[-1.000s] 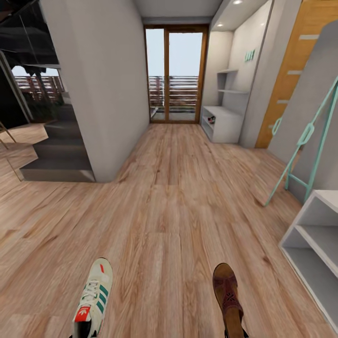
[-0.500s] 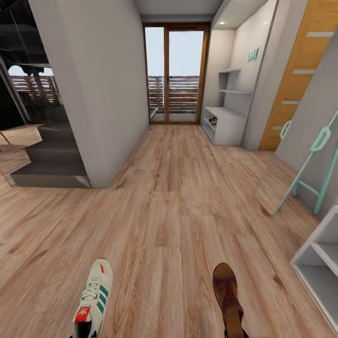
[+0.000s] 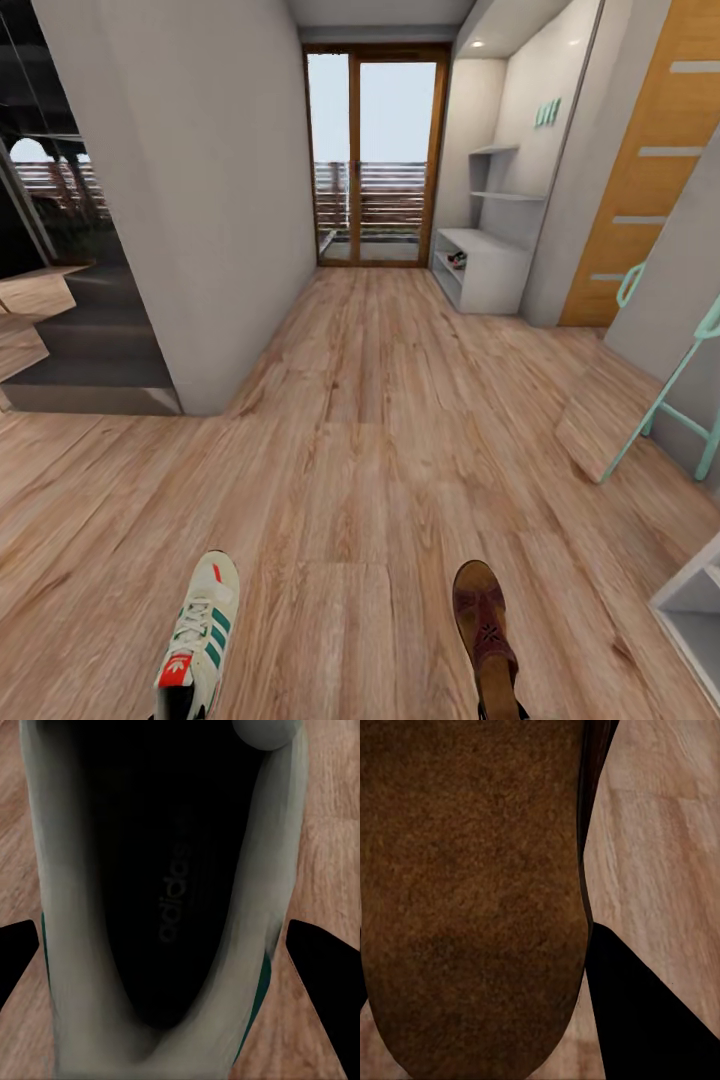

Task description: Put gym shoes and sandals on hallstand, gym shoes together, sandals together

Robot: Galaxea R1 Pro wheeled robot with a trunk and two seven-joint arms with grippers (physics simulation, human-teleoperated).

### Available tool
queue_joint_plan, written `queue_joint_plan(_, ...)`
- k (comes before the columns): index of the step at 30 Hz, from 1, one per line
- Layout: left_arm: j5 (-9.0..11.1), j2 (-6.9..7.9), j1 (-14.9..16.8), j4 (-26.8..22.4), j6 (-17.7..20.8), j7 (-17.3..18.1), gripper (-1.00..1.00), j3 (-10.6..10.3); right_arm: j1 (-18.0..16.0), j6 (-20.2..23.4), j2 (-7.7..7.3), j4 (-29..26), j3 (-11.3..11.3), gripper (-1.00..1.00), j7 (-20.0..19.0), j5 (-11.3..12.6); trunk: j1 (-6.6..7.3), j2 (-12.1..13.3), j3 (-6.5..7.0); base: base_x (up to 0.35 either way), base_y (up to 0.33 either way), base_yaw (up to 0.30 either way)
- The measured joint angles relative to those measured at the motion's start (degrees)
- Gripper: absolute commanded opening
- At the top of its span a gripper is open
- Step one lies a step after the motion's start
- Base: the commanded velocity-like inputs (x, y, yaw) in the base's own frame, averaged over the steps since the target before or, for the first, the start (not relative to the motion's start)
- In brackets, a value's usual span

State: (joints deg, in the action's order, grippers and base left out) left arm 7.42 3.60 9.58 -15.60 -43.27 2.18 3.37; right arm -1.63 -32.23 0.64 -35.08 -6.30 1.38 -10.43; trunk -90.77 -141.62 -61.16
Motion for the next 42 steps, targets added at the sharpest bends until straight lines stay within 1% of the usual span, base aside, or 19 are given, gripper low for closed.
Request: queue_joint_plan(42, 0.0, -0.07, 0.0, -0.1, 0.1, 0.0, -1.0, 0.0, 0.0, 0.0, 0.09, 0.1, 0.0, -1.0, -0.1, 0.0, 0.0, 0.0, 0.0, 0.338, 0.0, 0.0)
